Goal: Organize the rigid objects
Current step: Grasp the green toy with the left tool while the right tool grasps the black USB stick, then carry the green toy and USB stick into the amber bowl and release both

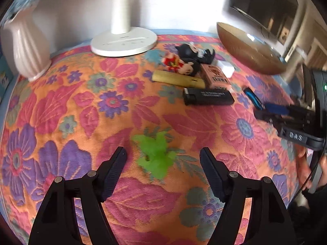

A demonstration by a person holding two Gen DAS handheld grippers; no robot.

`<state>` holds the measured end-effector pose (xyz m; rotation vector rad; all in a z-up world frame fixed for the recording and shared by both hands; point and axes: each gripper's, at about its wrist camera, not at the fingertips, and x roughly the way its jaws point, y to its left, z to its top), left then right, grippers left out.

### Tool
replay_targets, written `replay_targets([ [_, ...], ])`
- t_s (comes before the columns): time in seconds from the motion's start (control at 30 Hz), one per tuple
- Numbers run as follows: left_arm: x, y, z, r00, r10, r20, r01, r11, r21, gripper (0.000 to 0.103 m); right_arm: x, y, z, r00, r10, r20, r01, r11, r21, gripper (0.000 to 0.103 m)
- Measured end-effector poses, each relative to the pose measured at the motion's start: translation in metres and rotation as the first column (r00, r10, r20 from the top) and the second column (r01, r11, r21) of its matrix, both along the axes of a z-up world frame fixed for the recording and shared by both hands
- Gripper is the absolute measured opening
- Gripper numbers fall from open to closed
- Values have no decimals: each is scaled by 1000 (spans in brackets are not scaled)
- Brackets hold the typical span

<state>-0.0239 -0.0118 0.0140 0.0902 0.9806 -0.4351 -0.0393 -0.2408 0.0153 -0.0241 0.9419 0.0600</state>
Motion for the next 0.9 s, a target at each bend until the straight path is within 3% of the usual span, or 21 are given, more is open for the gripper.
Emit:
replay_targets([
  [0.03,-1,-4,0,1000,-5,10,5,1000,19,53,0,3,1,1000,7,4,-7,1000,-7,37],
  [0.1,-5,-9,2,999,-2,33,0,999,54,31,-1,8,2,999,32,7,-31,999,-17,26],
  [0.2,-13,-10,8,999,-7,48,6,1000,17,30,-9,14,3,997,83,11,-82,996,-19,23],
  [0.27,-19,-11,16,998,-11,65,12,1000,-21,30,-16,16,6,991,132,18,-133,990,44,23],
  [0.33,-26,-17,27,996,-23,85,27,998,-53,30,-27,15,14,984,171,47,-175,980,92,23],
  [0.47,-39,-37,62,983,-66,170,83,992,-92,30,-45,8,42,976,178,127,-191,976,103,23],
  [0.7,-33,-94,120,948,-123,294,174,973,-154,31,-55,-58,110,961,13,275,-39,995,87,23],
  [0.8,-18,-123,139,939,-135,315,204,958,-200,31,-51,-92,132,945,-78,317,62,996,59,23],
  [0.9,5,-157,155,937,-141,320,219,950,-221,31,-44,-131,149,928,-185,322,162,982,98,23],
])
